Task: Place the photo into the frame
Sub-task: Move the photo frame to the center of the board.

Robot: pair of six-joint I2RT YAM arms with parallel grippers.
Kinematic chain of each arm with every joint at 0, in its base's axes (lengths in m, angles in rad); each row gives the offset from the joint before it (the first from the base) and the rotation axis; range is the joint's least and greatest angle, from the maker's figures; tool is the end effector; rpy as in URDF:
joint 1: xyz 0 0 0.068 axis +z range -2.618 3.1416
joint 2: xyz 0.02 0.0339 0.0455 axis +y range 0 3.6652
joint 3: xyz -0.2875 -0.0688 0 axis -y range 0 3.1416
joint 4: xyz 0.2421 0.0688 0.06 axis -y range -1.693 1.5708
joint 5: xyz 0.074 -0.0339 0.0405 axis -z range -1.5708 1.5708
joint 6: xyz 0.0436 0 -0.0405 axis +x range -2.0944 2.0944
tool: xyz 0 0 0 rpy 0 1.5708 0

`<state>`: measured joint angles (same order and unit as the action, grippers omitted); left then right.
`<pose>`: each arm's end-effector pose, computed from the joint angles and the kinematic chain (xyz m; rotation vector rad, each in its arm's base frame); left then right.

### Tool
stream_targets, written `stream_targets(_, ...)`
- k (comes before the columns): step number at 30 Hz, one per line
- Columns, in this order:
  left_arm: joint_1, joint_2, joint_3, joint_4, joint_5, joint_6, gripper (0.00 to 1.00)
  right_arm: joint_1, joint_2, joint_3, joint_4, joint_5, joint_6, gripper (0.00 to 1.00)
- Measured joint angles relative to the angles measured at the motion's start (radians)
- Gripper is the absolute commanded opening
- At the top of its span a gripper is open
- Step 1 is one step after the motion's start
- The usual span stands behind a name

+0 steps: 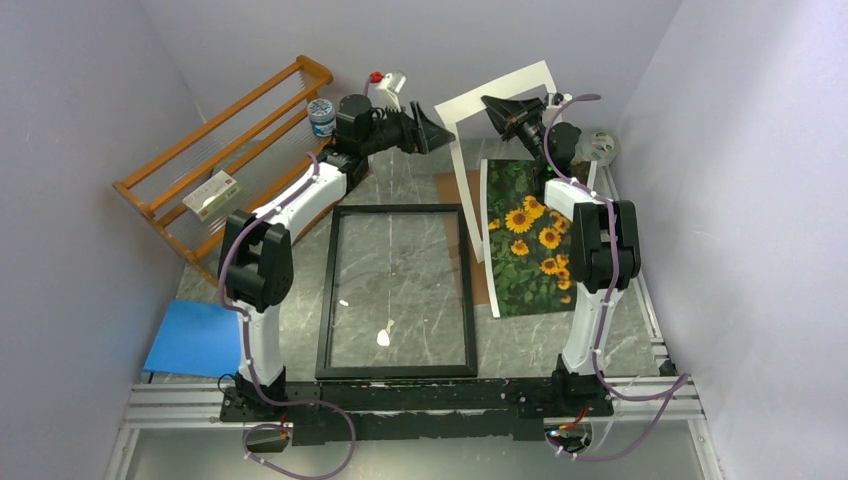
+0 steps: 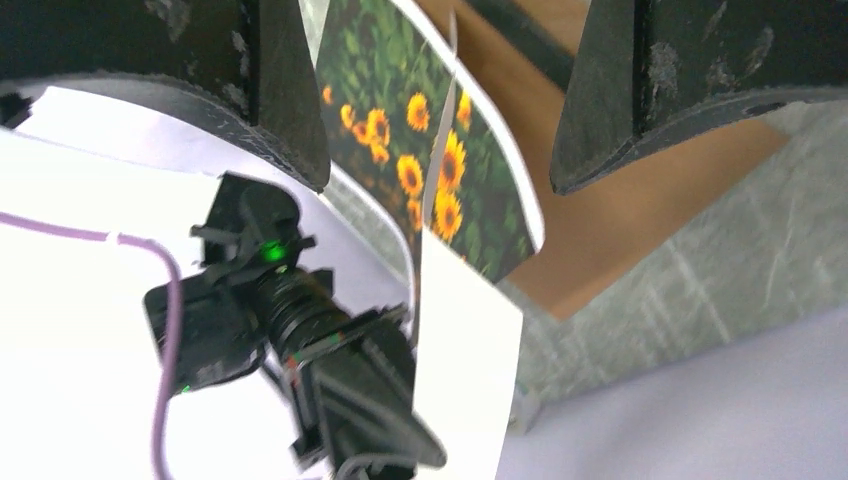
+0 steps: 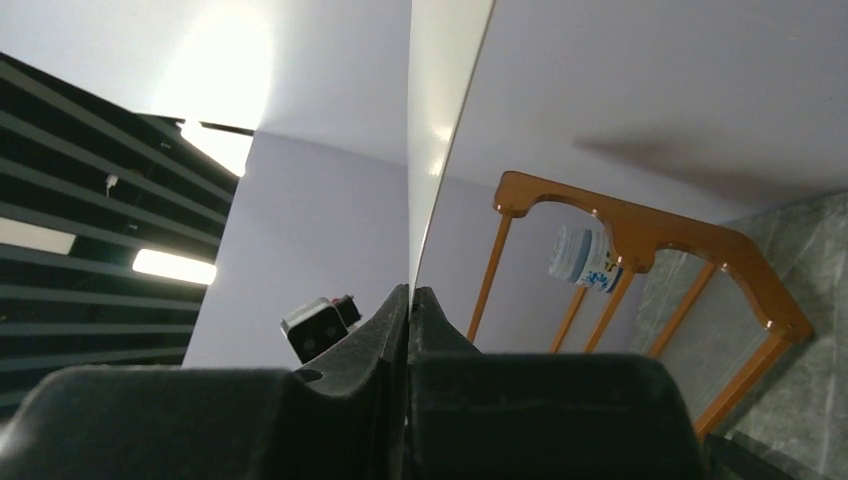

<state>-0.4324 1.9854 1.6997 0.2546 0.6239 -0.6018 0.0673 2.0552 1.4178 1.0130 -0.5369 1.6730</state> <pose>0.4382 -0.2303 0.3626 0.3805 1.7153 -1.2737 0.4852 0.0551 0.3130 0.6020 1.3525 1.7850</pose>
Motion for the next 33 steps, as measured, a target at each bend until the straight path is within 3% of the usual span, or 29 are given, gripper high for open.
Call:
stream_targets(3, 0.0, 0.021, 0.043, 0.065, 0.008, -0.063, 0.79, 0.001, 0.0, 0.011, 0.018, -0.007, 0.016, 0.06)
stream_targets(6, 0.0, 0.056, 0.101, 0.105, 0.01, -0.12, 0.67, 0.002, 0.004, 0.023, 0.039, -0.012, 0.03, 0.06)
stream_targets(13, 0.001, 0.125, 0.189, 0.091, 0.027, -0.182, 0.48, 0.002, 0.016, 0.027, 0.066, -0.025, 0.05, 0.06)
stream_targets(18, 0.001, 0.14, 0.225, 0.055, 0.052, -0.201, 0.07, 0.002, 0.023, 0.029, 0.069, -0.034, 0.053, 0.06)
stream_targets(20, 0.001, 0.153, 0.257, 0.047, 0.066, -0.21, 0.03, 0.002, 0.023, 0.029, 0.069, -0.034, 0.053, 0.09)
stream_targets(22, 0.002, 0.155, 0.264, 0.038, 0.072, -0.206, 0.03, 0.002, 0.023, 0.029, 0.069, -0.042, 0.053, 0.16)
stream_targets(28, 0.009, 0.155, 0.264, 0.005, 0.074, -0.176, 0.03, -0.003, 0.018, 0.014, 0.063, -0.051, 0.045, 0.67)
stream_targets(30, 0.011, 0.155, 0.269, -0.013, 0.069, -0.155, 0.03, -0.005, 0.0, -0.02, 0.05, -0.051, 0.029, 0.76)
stream_targets(33, 0.011, 0.155, 0.302, -0.057, 0.059, -0.114, 0.02, -0.012, -0.061, -0.1, 0.002, -0.052, -0.023, 0.82)
